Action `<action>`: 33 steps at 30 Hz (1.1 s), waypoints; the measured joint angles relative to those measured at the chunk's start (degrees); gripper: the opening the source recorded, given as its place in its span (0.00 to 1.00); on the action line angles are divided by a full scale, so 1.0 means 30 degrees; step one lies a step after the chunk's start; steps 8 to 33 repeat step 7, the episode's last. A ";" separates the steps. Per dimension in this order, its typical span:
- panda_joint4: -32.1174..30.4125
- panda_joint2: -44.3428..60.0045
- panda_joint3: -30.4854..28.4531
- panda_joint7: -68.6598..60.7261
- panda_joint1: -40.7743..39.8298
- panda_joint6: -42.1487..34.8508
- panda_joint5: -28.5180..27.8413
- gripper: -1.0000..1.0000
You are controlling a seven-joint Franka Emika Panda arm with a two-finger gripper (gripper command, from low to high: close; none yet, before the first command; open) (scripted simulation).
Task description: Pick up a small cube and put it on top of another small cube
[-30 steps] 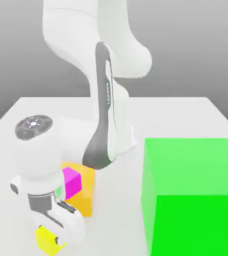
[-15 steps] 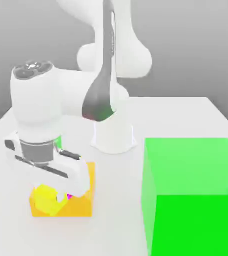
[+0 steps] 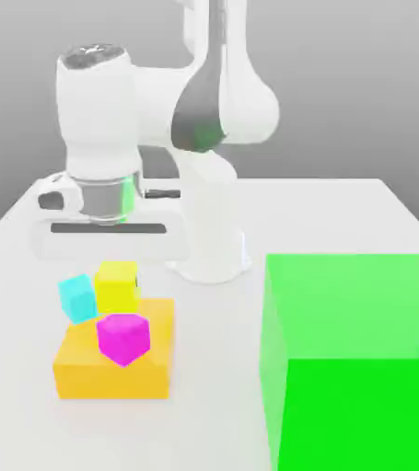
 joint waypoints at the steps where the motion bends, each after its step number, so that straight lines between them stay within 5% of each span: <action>1: 0.0000 0.0000 0.0000 0.0000 0.0000 0.0000 0.0000 1.00; 33: -0.0021 0.0071 0.0003 0.0009 -0.0006 0.0101 -0.0024 1.00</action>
